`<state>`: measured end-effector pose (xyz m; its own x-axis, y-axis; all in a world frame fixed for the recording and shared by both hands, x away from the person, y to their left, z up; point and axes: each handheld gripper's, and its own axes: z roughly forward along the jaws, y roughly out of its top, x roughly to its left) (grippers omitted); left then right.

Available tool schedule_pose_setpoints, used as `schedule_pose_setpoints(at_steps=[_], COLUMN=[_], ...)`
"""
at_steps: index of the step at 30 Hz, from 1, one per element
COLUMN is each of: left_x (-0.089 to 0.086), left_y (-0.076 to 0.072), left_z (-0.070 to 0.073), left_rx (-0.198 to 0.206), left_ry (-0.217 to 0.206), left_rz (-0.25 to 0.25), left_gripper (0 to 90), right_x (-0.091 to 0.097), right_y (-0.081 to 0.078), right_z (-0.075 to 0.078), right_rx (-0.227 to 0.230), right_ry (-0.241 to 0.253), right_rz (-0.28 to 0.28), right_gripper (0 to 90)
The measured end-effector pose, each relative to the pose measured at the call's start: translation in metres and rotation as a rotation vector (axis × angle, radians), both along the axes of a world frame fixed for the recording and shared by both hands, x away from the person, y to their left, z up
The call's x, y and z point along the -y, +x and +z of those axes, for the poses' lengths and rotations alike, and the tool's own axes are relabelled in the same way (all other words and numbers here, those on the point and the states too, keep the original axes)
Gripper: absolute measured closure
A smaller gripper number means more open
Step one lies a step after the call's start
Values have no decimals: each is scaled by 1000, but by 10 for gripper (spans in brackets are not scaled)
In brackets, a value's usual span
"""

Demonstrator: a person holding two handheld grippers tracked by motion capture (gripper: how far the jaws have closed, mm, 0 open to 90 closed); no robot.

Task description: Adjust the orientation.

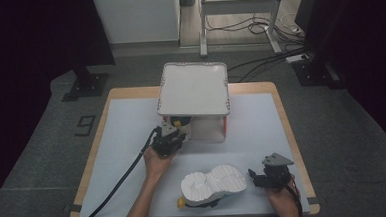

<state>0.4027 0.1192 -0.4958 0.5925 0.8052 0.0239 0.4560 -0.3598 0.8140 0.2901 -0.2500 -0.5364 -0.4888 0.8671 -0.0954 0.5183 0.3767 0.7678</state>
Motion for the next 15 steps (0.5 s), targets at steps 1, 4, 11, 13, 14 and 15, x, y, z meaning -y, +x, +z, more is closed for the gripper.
schedule_pose_setpoints(at_steps=[1,4,11,13,14,15], left_x=[1,2,0,-6,-10,-15], left_y=[4,6,-20,-31,-34,-39], left_z=[-3,-4,5,8,8,8], left_rx=[3,1,-25,-43,-54,-71], left_ry=[7,-15,7,11,11,10], left_rz=[-3,-3,-54,-62,-65,-65], left_gripper=[642,628,368,289,230,230], right_x=[0,0,0,0,0,0], right_y=[0,0,0,0,0,0], right_z=[0,0,0,0,0,0], right_rx=[-2,2,2,-1,-2,-2], right_ry=[0,-2,-1,0,0,0], right_rz=[1,0,1,2,3,3], right_gripper=[160,161,162,162,163,163])
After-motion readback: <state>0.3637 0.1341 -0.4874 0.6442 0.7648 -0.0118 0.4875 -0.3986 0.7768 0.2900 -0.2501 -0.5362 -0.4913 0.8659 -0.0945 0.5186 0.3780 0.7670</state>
